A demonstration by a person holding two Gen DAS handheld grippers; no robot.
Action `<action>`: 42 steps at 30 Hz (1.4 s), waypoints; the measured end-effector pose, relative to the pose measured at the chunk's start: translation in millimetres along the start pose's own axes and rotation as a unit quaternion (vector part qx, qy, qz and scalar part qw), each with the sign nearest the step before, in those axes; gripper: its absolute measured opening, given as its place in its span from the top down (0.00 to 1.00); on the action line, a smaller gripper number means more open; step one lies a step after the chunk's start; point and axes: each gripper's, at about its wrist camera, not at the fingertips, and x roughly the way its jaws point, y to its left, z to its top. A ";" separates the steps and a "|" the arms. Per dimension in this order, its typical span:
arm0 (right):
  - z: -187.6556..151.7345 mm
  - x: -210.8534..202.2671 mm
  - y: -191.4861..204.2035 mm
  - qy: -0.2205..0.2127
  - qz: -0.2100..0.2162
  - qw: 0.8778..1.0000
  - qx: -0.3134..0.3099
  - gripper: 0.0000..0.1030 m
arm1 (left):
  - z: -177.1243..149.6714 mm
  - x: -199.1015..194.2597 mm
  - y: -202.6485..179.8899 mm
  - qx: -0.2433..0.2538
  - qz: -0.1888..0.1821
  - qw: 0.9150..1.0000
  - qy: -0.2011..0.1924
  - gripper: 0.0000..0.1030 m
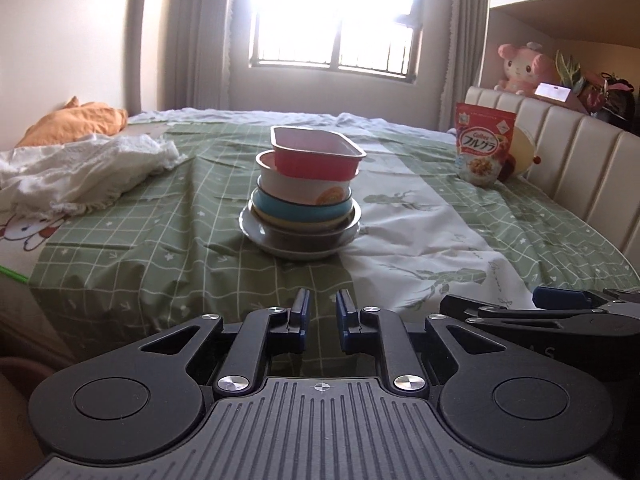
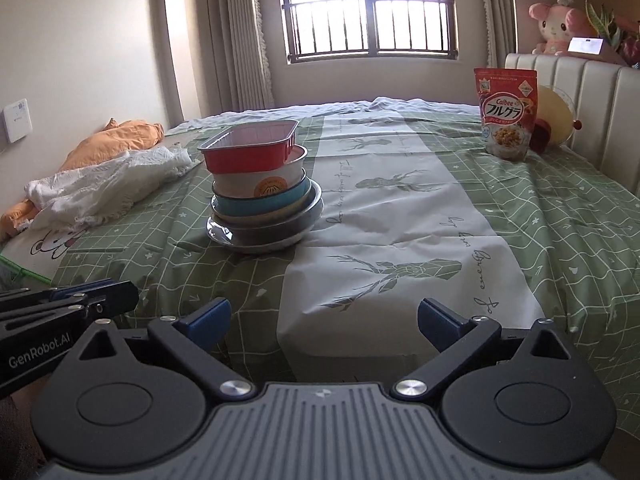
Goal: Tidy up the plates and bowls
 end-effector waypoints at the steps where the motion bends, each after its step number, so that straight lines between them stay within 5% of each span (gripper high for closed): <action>1: 0.1 -1.2 -0.4 -0.002 -0.001 1.000 0.001 0.03 | -0.4 -0.4 -0.7 0.001 -0.001 1.000 0.000 0.84; 42: 0.6 -1.4 0.9 0.002 0.002 1.000 -0.002 0.03 | -2.4 1.1 -0.8 -0.001 -0.005 1.000 0.005 0.84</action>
